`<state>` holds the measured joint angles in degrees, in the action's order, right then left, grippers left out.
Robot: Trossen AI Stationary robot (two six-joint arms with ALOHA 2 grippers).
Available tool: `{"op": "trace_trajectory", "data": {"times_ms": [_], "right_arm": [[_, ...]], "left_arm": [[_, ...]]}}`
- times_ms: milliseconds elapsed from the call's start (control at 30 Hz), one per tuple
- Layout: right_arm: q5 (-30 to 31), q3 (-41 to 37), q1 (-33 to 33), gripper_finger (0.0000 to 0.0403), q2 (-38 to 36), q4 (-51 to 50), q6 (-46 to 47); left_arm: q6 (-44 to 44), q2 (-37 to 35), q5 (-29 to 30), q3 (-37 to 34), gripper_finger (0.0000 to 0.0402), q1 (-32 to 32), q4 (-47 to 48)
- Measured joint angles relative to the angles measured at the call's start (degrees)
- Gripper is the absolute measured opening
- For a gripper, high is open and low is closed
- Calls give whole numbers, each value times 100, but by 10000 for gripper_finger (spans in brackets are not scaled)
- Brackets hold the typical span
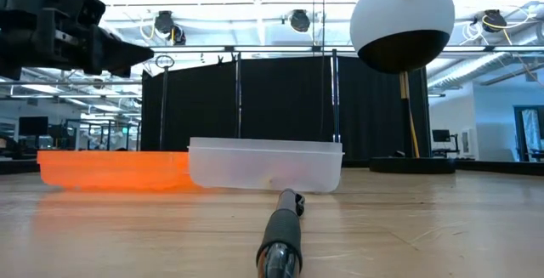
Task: Pick & place school supplies into a supply box
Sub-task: Put the black pen into the supply box
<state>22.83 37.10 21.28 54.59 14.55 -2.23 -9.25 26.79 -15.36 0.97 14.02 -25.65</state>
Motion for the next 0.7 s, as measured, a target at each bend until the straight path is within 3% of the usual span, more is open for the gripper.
{"op": "trace_trajectory", "data": {"times_ms": [300,433,567,700], "right_arm": [[274,2870,420,0,2874,-1826,1547],[289,4155,660,0,4029,-2480,1943],[837,5095,1002,0,4697,-2362,1917],[1574,5434,1324,0,4971,-2244,2117]], "left_arm": [[-362,9,229,2,6,-10,531],[-968,-137,-483,-37,5,-206,658],[-981,-671,-605,-37,3,-460,888],[-1008,-1499,-611,-37,3,-730,1353]]}}
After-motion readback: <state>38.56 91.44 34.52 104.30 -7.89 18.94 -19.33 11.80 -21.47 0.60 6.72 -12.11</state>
